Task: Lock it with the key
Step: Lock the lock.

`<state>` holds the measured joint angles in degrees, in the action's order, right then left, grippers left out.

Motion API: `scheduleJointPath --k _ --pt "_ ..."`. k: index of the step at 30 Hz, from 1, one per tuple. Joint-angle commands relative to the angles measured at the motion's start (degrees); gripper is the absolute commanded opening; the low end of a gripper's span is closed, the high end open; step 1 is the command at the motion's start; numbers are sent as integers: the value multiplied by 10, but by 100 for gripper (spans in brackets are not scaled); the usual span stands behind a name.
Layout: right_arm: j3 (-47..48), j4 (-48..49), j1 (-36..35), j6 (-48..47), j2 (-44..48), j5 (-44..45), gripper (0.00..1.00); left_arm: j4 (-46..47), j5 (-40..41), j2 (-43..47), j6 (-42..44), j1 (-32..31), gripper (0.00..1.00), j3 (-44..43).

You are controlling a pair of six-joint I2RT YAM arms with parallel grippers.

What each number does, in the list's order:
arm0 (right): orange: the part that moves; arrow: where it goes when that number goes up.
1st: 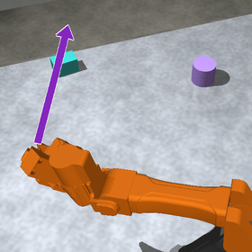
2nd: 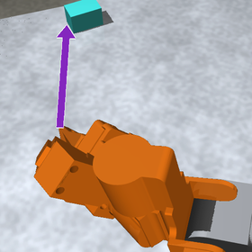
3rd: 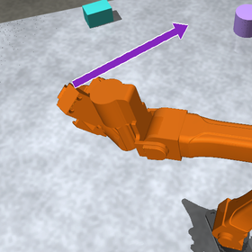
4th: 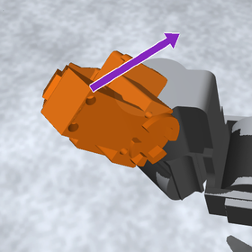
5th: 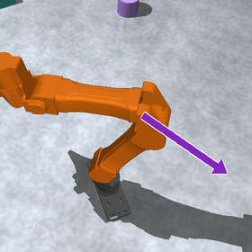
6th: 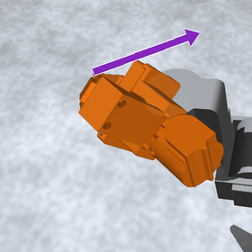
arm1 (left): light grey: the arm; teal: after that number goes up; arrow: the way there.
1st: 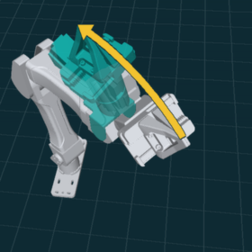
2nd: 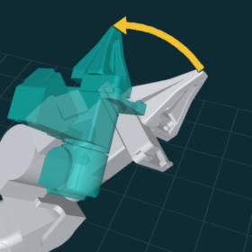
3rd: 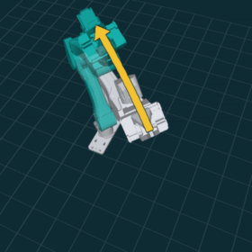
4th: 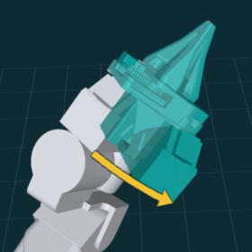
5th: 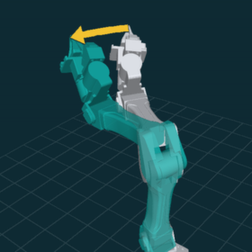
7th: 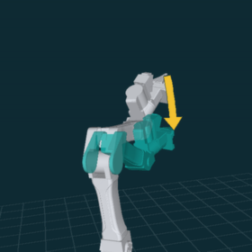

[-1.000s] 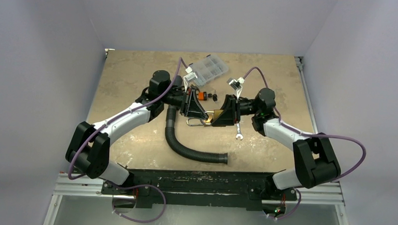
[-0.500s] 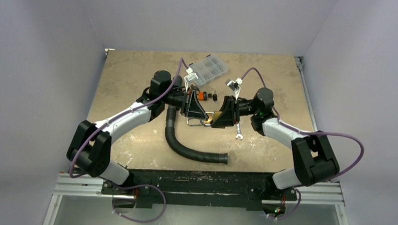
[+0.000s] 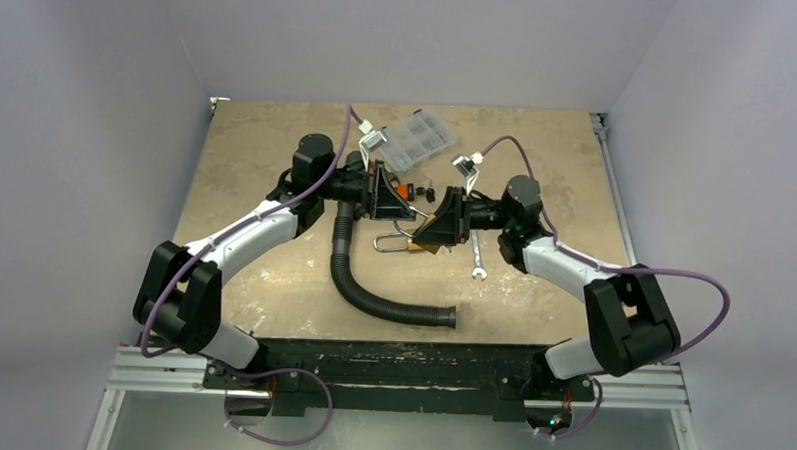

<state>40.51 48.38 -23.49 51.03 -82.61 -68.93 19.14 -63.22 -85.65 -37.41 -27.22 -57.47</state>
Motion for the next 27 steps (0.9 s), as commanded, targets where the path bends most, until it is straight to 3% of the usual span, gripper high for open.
scheduleJointPath --k 1,3,6,10,17,23,25,27 --pt "40 91 8 -4 69 46 0 -17 63 28 83 7 0 -12" --pt "37 76 13 -16 75 43 0 -23 61 37 89 13 0 -20" --pt "30 57 16 -30 83 40 0 -57 49 47 105 32 49 -43" --pt "31 18 21 -70 94 30 0 -130 53 74 190 58 73 -61" --pt "69 -146 21 -197 99 21 0 -328 -1 61 393 48 84 -116" --pt "131 -374 -8 -380 100 30 0 -327 38 49 393 14 85 -109" --pt "145 -428 -22 -425 100 36 0 -328 42 42 393 -1 81 -111" --pt "149 -443 -26 -438 101 35 0 -328 37 35 395 -13 65 -112"
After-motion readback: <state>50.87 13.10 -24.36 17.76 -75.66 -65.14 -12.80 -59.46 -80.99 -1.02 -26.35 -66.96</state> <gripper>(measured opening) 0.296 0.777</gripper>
